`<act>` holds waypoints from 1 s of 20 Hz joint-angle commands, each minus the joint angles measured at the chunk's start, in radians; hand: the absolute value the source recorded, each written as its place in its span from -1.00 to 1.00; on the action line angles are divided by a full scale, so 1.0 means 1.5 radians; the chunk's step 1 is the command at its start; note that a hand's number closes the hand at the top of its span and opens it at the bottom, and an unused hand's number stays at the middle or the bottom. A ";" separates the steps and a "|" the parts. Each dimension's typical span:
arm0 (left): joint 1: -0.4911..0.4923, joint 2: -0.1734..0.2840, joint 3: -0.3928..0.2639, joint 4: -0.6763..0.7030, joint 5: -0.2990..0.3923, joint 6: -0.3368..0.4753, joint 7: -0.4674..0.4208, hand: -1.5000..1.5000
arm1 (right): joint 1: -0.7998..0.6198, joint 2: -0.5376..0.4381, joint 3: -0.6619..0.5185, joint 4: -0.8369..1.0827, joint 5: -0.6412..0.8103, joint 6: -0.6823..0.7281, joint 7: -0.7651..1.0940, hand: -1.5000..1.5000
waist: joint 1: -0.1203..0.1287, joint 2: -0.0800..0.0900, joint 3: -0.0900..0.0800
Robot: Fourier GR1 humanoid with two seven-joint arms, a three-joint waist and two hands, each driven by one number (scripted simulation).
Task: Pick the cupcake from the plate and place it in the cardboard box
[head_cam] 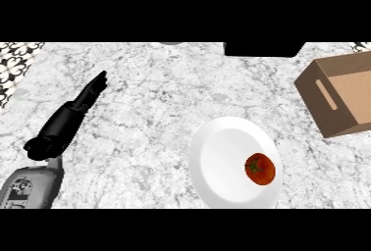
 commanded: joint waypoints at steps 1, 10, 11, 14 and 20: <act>-0.013 -0.026 -0.031 0.013 -0.035 0.021 -0.008 0.00 | -0.108 -0.020 0.029 0.138 0.000 0.112 -0.042 1.00 | 0.013 0.003 0.001; -0.043 -0.031 -0.039 0.006 -0.022 0.001 0.001 0.00 | -0.236 -0.033 0.189 0.278 0.238 0.034 -0.063 1.00 | 0.047 0.014 0.002; -0.037 -0.029 -0.032 0.034 -0.025 0.004 -0.016 0.00 | -0.252 -0.038 0.202 0.293 0.252 0.041 -0.064 1.00 | 0.046 0.016 0.001; -0.041 -0.025 -0.028 0.027 -0.018 -0.003 -0.010 0.00 | -0.286 -0.017 0.235 0.350 0.296 0.022 -0.099 1.00 | 0.048 0.015 0.002; -0.072 -0.037 -0.037 0.025 -0.023 0.002 0.009 0.00 | -0.334 0.005 0.318 0.425 0.404 -0.018 -0.087 1.00 | 0.060 0.021 0.003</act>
